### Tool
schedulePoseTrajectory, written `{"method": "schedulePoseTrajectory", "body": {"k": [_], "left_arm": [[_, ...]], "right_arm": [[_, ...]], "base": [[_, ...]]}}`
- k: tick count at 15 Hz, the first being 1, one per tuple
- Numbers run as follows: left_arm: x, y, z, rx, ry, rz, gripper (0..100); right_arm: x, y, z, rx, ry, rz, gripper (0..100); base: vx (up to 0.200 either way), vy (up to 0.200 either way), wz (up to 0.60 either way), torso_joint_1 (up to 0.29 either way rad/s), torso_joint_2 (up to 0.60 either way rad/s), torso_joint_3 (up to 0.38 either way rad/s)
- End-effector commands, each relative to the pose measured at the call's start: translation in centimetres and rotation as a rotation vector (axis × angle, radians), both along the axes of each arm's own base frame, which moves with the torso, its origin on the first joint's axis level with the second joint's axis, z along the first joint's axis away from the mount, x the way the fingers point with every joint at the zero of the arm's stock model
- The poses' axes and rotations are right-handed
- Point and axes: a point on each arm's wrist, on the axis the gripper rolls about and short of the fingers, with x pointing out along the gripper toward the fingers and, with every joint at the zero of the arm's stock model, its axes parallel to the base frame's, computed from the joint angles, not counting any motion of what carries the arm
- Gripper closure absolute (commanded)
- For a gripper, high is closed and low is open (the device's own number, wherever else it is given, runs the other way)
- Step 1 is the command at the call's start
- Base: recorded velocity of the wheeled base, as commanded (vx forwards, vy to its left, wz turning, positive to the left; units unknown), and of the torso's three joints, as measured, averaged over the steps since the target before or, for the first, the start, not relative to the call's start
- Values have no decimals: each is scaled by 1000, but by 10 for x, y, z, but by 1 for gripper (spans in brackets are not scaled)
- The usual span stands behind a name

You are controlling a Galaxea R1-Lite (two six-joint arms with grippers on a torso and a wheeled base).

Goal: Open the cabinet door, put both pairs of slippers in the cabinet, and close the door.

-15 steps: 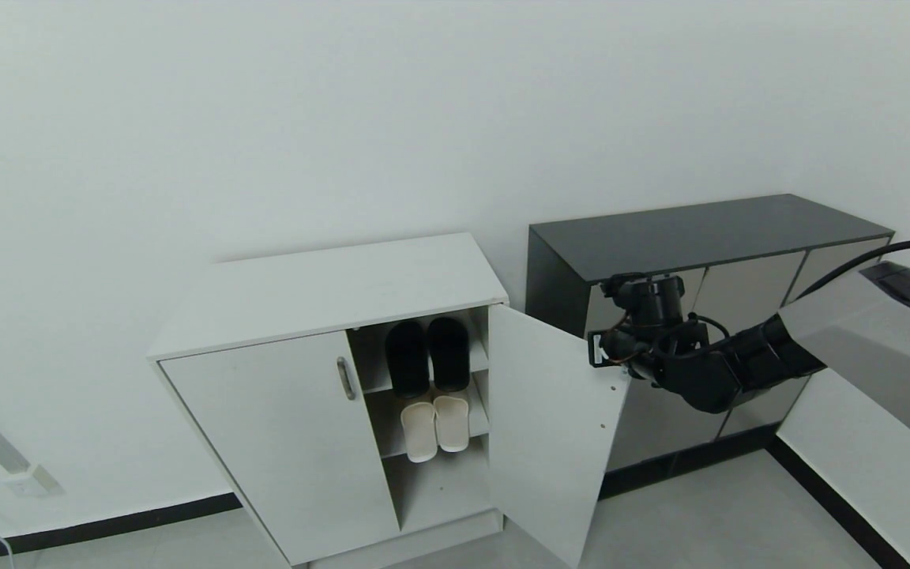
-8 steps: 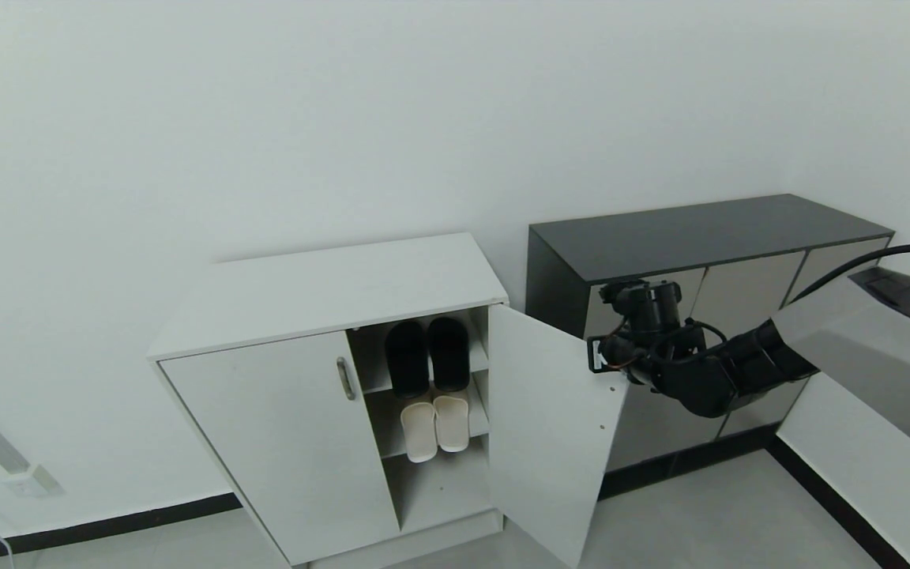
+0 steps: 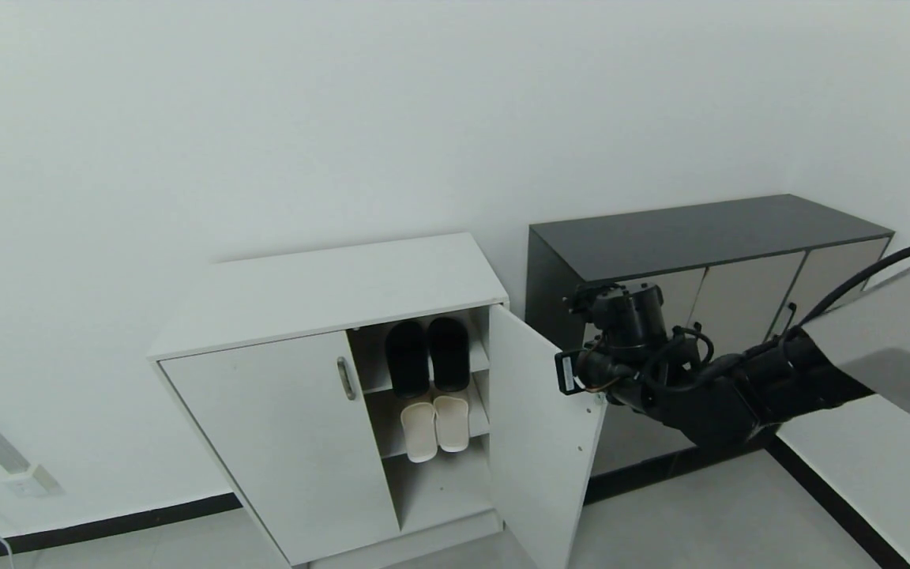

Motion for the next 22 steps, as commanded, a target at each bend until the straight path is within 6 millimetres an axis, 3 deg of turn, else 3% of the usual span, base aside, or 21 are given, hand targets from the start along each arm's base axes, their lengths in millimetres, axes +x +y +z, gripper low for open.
{"method": "schedulePoseTrajectory", "body": {"k": [1, 5, 9, 16, 20, 22], "left_arm": [[0, 0, 0, -1, 1, 0, 100], [0, 0, 0, -1, 1, 1, 100], [0, 0, 0, -1, 1, 1, 100], [0, 0, 0, -2, 1, 1, 100], [0, 0, 0, -2, 1, 1, 100], [0, 0, 0, -4, 1, 1, 100]], "right_arm": [[-31, 9, 25, 27, -35, 64, 100], [-46, 7, 33, 39, -42, 84, 100], [-42, -1, 27, 29, -26, 59, 100], [1, -17, -40, -30, 60, -38, 100], [0, -12, -43, -33, 65, -26, 100], [-12, 1, -39, -29, 60, 20, 100]], "base": [[0, 0, 0, 0, 0, 0], [0, 0, 0, 0, 0, 0], [0, 0, 0, 0, 0, 0], [0, 0, 0, 0, 0, 0], [0, 0, 0, 0, 0, 0], [0, 0, 0, 0, 0, 0]]}}
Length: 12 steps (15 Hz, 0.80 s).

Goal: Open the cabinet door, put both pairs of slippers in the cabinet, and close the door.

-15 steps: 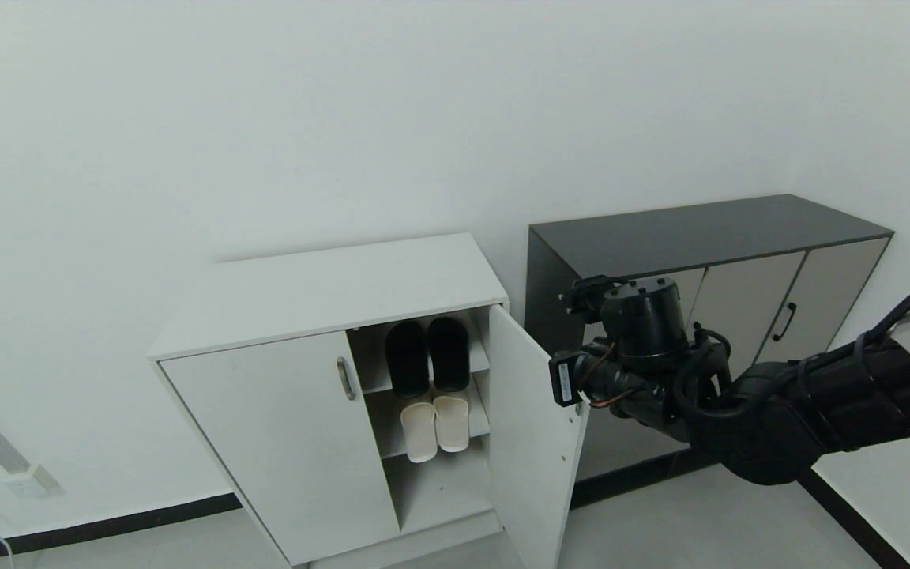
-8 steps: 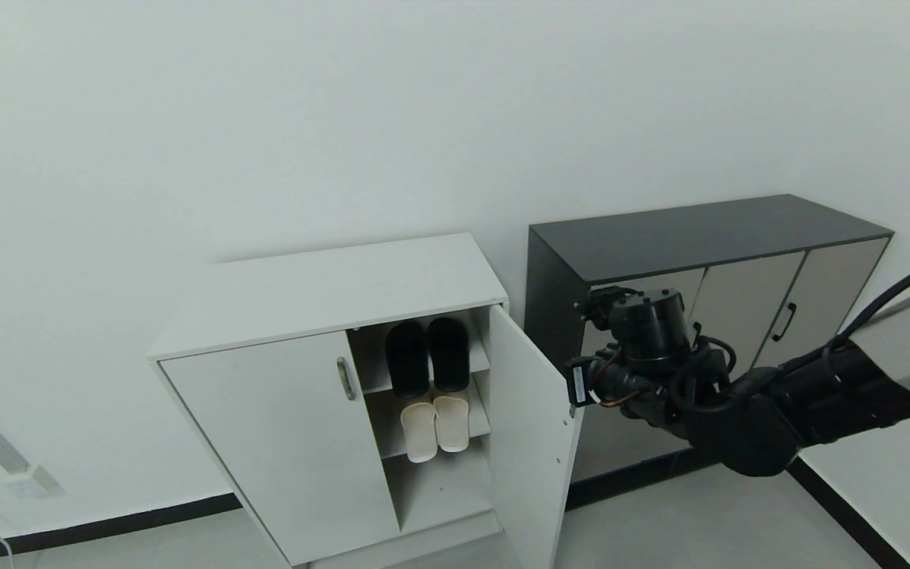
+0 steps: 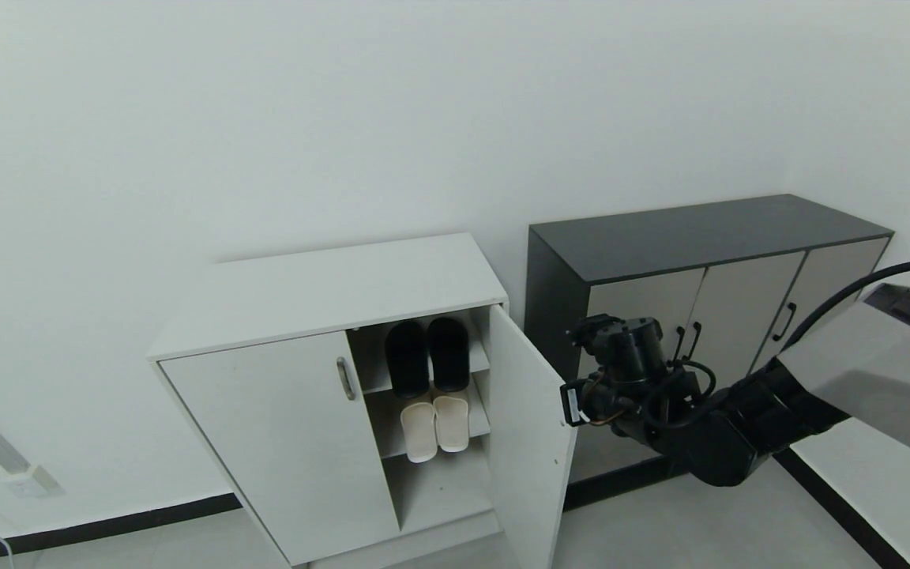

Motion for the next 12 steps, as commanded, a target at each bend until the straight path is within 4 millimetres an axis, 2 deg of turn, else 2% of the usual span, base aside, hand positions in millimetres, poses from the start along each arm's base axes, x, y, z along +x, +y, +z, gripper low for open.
{"method": "schedulePoseTrajectory", "body": {"k": [1, 3, 4, 6, 9, 12], "left_arm": [[0, 0, 0, 0, 1, 1, 100], [0, 0, 0, 0, 1, 1, 100], [0, 0, 0, -2, 1, 1, 100], [0, 0, 0, -2, 1, 1, 100], [0, 0, 0, -3, 1, 2, 100], [0, 0, 0, -9, 1, 2, 100]], "right_arm": [[-12, 13, 4, 8, -3, 47, 100], [-18, 18, 7, 13, -7, 68, 100], [-38, 30, 15, 56, 5, 135, 100], [-62, 35, 27, 113, 31, 240, 100], [-73, 27, 42, 148, 24, 297, 100], [-76, 23, 49, 156, 9, 299, 100]], "base": [[0, 0, 0, 0, 0, 0], [0, 0, 0, 0, 0, 0], [0, 0, 0, 0, 0, 0], [0, 0, 0, 0, 0, 0], [0, 0, 0, 0, 0, 0], [0, 0, 0, 0, 0, 0]]}}
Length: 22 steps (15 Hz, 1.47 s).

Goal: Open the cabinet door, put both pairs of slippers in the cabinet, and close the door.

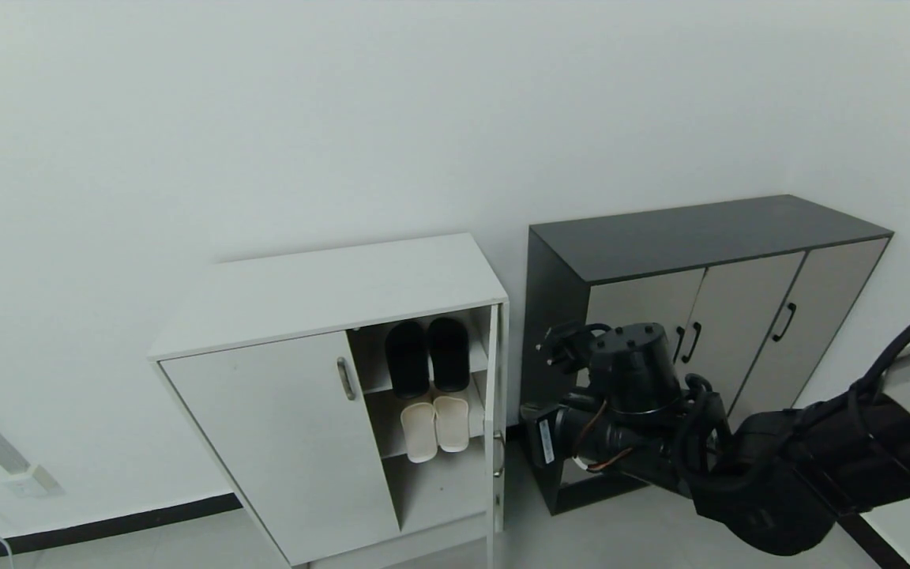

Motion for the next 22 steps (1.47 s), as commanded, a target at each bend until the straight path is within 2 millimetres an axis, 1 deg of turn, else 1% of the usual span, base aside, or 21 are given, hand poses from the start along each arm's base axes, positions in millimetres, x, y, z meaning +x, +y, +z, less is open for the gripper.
{"method": "schedulePoseTrajectory", "body": {"k": [1, 3, 9, 10, 15, 16, 19, 20, 22], "left_arm": [[0, 0, 0, -1, 1, 1, 100], [0, 0, 0, -1, 1, 1, 100], [0, 0, 0, 1, -1, 0, 100], [0, 0, 0, 1, 1, 0, 100], [0, 0, 0, 1, 1, 0, 100], [0, 0, 0, 1, 1, 0, 100], [0, 0, 0, 1, 1, 0, 100], [0, 0, 0, 1, 1, 0, 100], [0, 0, 0, 1, 1, 0, 100]], "right_arm": [[-2, -3, 8, 15, -17, -2, 100], [-2, -3, 9, 17, -18, -1, 100], [-5, -6, 14, 25, -27, 1, 100], [-5, -6, 14, 23, -28, 3, 100], [6, -26, 13, -35, -60, -44, 100], [12, -36, 13, -65, -70, -76, 100], [27, -57, 0, -175, -78, -187, 100], [29, -62, -6, -228, -78, -219, 100], [28, -64, -19, -281, -57, -227, 100]], "base": [[0, 0, 0, 0, 0, 0], [0, 0, 0, 0, 0, 0], [0, 0, 600, 5, 2, 2], [0, 0, 0, 0, 0, 0], [0, 0, 0, 0, 0, 0], [0, 0, 0, 0, 0, 0], [0, 0, 0, 0, 0, 0], [0, 0, 0, 0, 0, 0], [0, 0, 0, 0, 0, 0]]}}
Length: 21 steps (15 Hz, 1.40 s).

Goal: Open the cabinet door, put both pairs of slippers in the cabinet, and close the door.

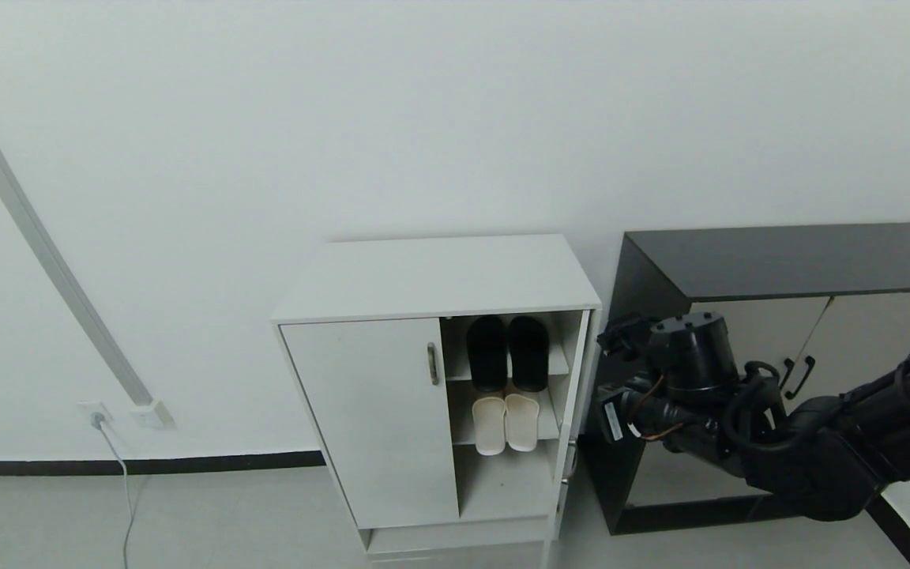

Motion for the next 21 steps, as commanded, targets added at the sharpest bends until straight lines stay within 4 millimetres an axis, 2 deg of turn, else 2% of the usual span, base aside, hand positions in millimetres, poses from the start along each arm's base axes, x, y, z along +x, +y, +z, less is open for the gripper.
{"method": "schedulePoseTrajectory", "body": {"k": [1, 5, 7, 10, 11, 15, 21], "left_arm": [[0, 0, 0, 0, 1, 1, 100], [0, 0, 0, -2, 1, 1, 100], [0, 0, 0, 0, 1, 1, 100], [0, 0, 0, -2, 1, 2, 100], [0, 0, 0, -2, 1, 1, 100], [0, 0, 0, -2, 1, 1, 100], [0, 0, 0, 1, -1, 1, 100]], "right_arm": [[3, 1, -18, -32, 42, -3, 100], [17, 14, -50, -55, 99, 7, 100], [29, 26, -59, -2, 63, 8, 100], [36, 37, -61, 102, 34, 6, 100], [37, 40, -57, 188, 16, 38, 100], [32, 37, -57, 244, 1, 56, 100], [2, 25, -68, 325, -81, 141, 100]], "base": [[0, 0, 0, 0, 0, 0], [0, 0, 0, 0, 0, 0], [0, 0, 0, 0, 0, 0], [0, 0, 0, 0, 0, 0], [0, 0, 0, 0, 0, 0], [0, 0, 0, 0, 0, 0], [0, 0, 0, 0, 0, 0]]}}
